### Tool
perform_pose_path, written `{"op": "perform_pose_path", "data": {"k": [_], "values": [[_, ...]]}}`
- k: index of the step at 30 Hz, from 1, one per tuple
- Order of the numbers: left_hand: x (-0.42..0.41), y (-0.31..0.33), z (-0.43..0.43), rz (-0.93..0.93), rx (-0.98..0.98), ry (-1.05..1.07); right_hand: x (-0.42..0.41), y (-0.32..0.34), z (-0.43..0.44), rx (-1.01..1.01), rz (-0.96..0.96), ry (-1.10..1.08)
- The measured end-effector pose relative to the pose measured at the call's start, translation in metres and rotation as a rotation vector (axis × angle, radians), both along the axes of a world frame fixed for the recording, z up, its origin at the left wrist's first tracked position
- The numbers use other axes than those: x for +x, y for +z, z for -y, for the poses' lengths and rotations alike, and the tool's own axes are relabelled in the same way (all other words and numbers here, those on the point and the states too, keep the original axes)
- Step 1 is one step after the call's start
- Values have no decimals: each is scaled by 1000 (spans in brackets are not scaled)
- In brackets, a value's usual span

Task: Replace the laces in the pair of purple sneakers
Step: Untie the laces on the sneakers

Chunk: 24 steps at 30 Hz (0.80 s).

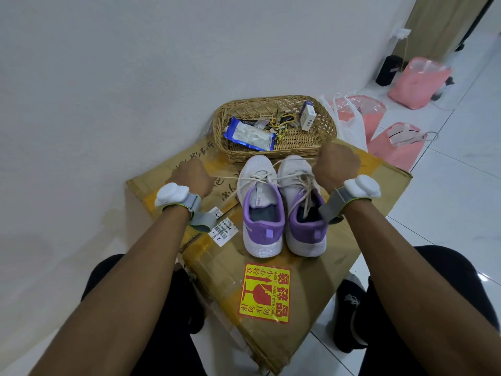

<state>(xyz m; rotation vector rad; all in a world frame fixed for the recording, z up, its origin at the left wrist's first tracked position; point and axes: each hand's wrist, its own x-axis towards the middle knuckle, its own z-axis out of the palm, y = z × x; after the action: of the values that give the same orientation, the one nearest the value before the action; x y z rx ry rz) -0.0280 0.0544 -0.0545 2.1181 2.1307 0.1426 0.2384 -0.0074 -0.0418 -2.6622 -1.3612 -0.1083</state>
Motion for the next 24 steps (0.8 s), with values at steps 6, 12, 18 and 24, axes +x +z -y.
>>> {"op": "perform_pose_path", "data": {"k": [6,12,18,24], "values": [[7,-5,-3,176,-34,-202,-5,-7,1,139,-273,404],[35,-9,12,464,-73,-611,-19,-1,-1,-48,-574,667],[24,-9,0,203,186,-223,-18,3,1,-86,-645,734],[27,11,13,649,-428,-482,-21,0,-3,-104,-608,741]]}}
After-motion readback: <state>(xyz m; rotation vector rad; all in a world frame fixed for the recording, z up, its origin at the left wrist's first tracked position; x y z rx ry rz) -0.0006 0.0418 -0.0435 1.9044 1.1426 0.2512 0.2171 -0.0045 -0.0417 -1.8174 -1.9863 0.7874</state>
